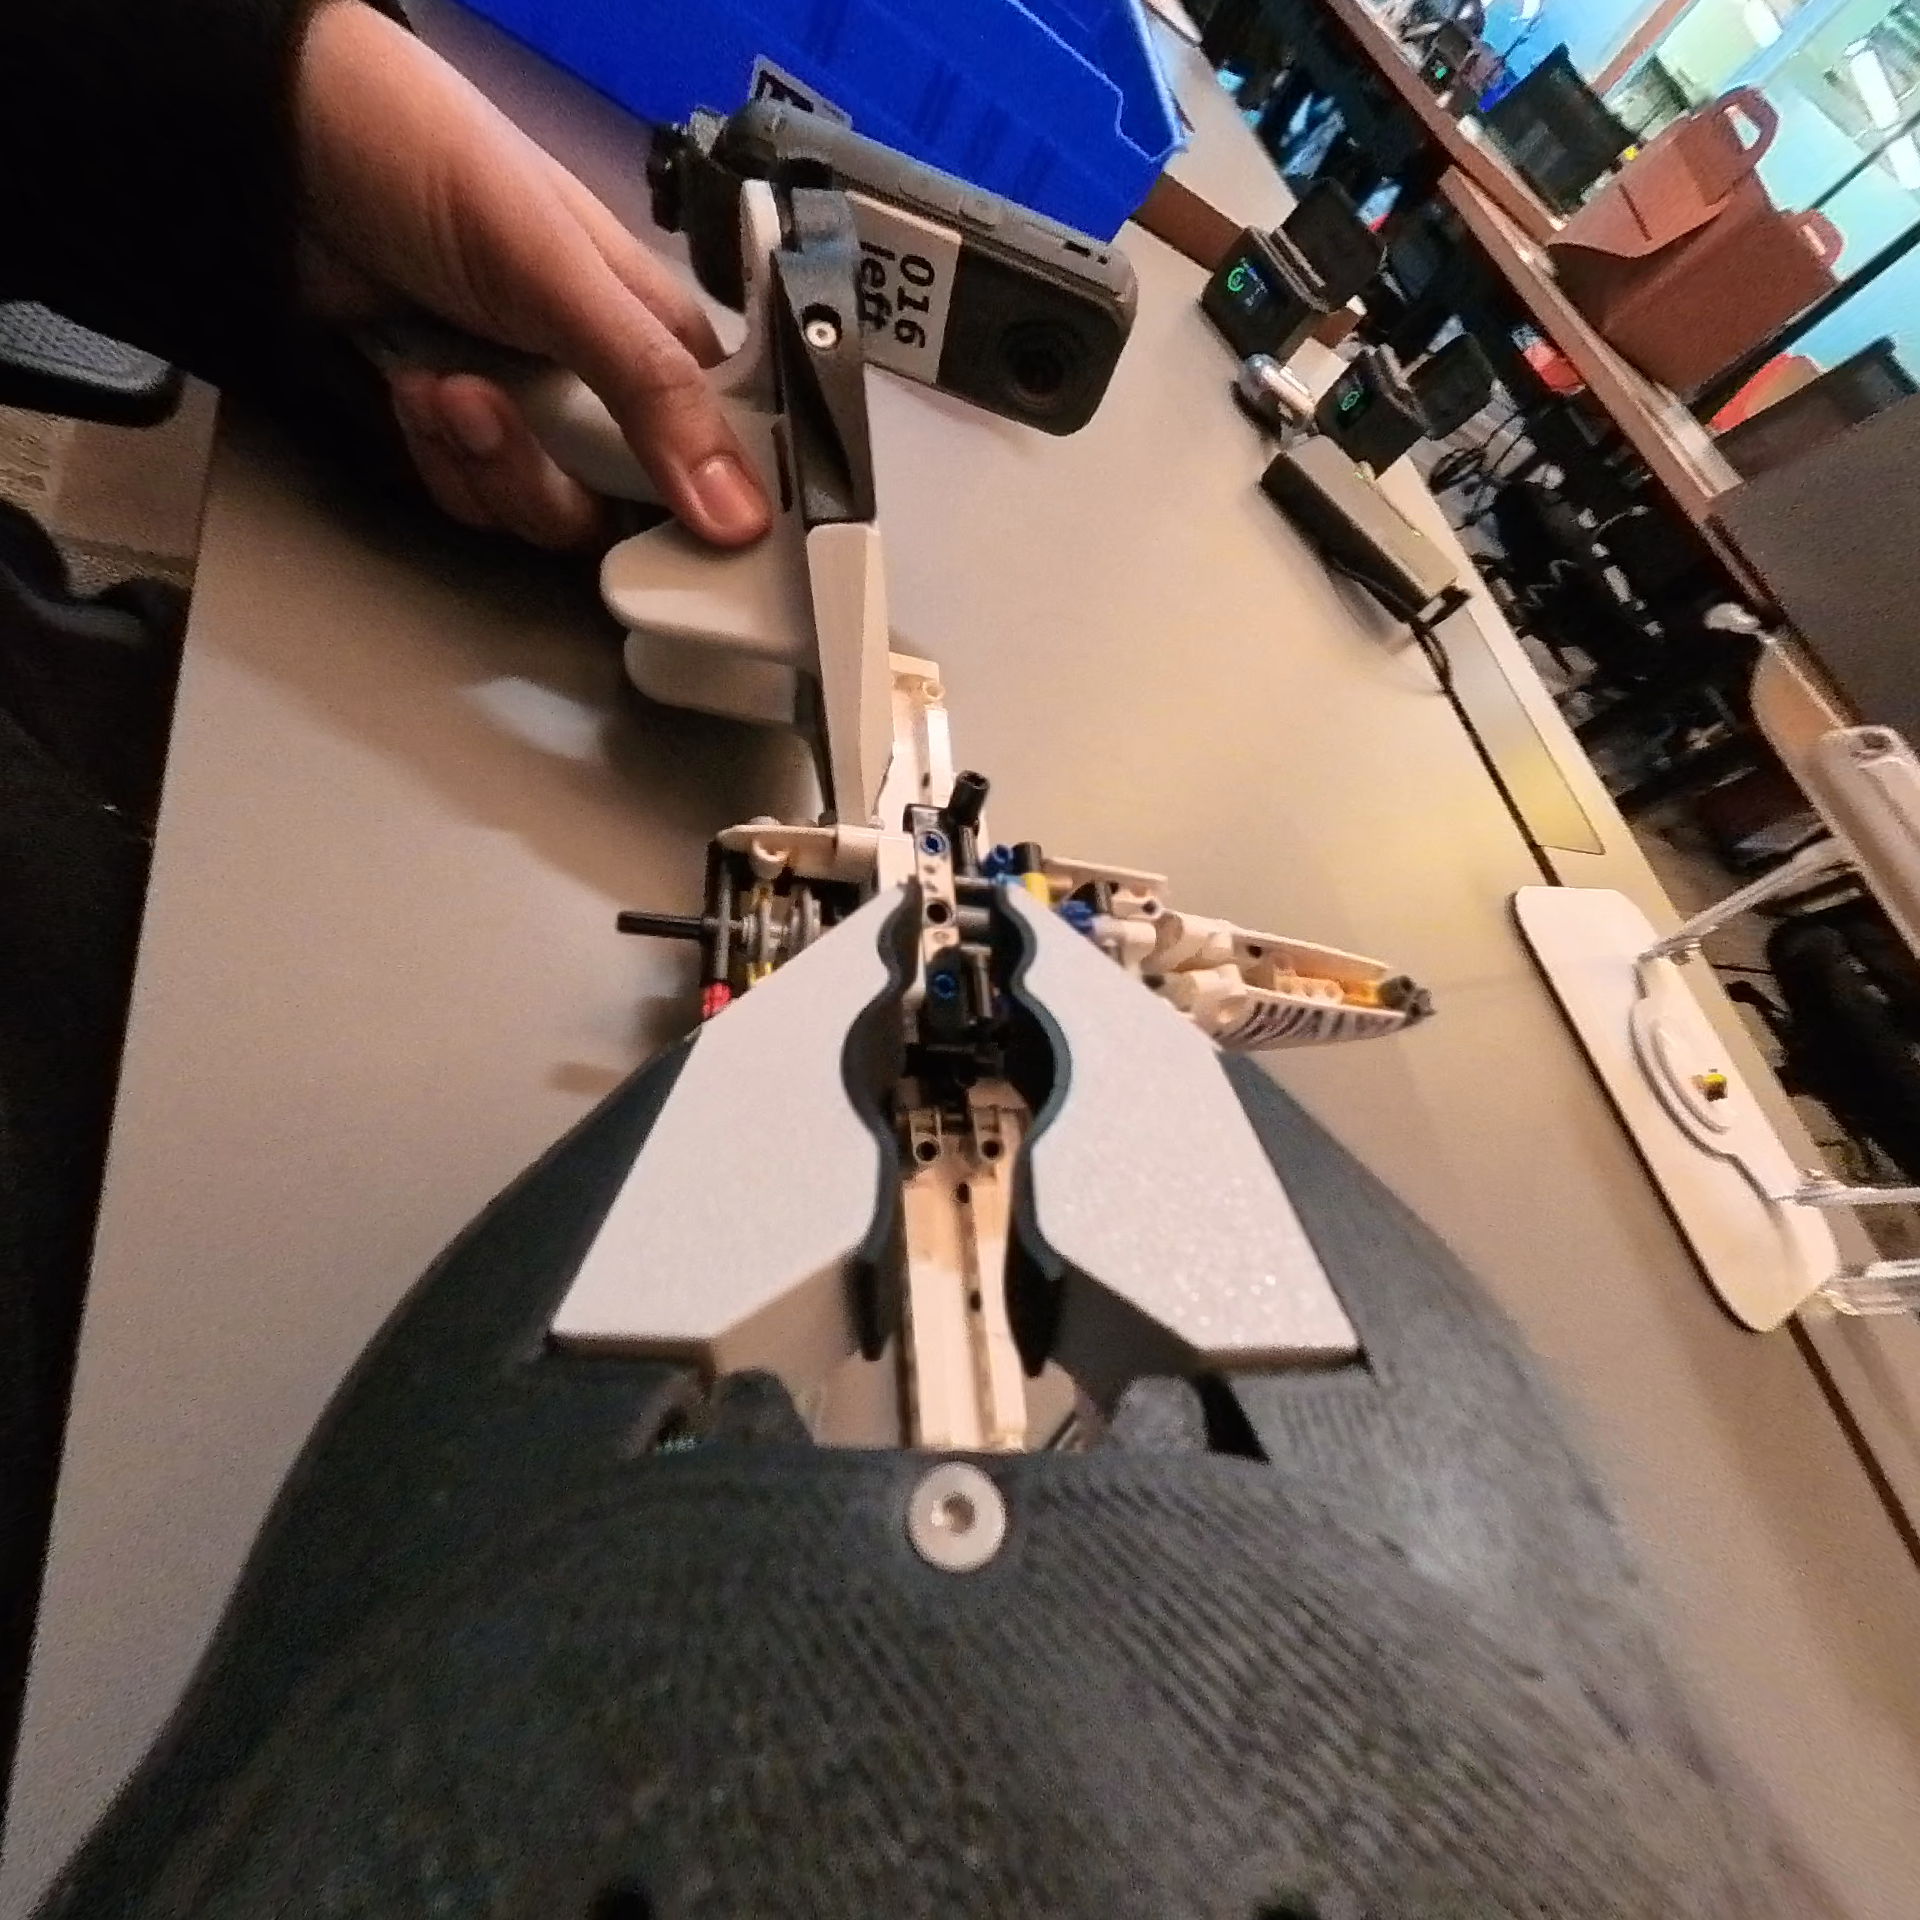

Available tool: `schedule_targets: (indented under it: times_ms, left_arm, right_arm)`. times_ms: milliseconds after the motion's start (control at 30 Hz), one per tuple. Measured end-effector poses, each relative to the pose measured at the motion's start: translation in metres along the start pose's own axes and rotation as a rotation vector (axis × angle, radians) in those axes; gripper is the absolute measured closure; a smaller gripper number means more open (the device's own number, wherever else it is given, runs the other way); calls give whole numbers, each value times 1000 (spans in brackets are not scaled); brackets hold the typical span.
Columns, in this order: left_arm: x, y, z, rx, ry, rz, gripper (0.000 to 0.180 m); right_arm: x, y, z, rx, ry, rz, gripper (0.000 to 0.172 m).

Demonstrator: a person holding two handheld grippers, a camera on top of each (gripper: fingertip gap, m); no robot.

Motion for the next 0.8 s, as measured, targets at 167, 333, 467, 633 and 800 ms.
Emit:
schedule_targets:
  times_ms: [167, 333, 467, 633, 800]
  left_arm:
    - [0, 1, 0, 6, -4, -15, 174]
    - [-1, 0, -1, 9, -8, -8, 174]
    - [-2, 1, -1, 6, -7, -14, 174]
    - [-2, 1, -1, -12, 7, -10, 174]
    - [-2, 0, -1, 8, -3, -3, 174]
  right_arm:
    - [1, 3, -1, -57, 9, -9, 167]
    - [2, 6, -2, -99, 28, -32, 160]
    - [1, 7, 0, -105, 36, -53, 164]
    - [-1, 7, -2, -87, 12, -103, 165]
    - [0, 6, 0, -93, 101, -90, 165]
Point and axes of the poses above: each gripper's, where its closed fingertips meet, y out along the fingers, x out of its underside, z = x × y across the jaws, the point moved 10 cm from there along -y, back along the fingers, and after that the axes turned 3 degrees about y, right-handed, at the moved point
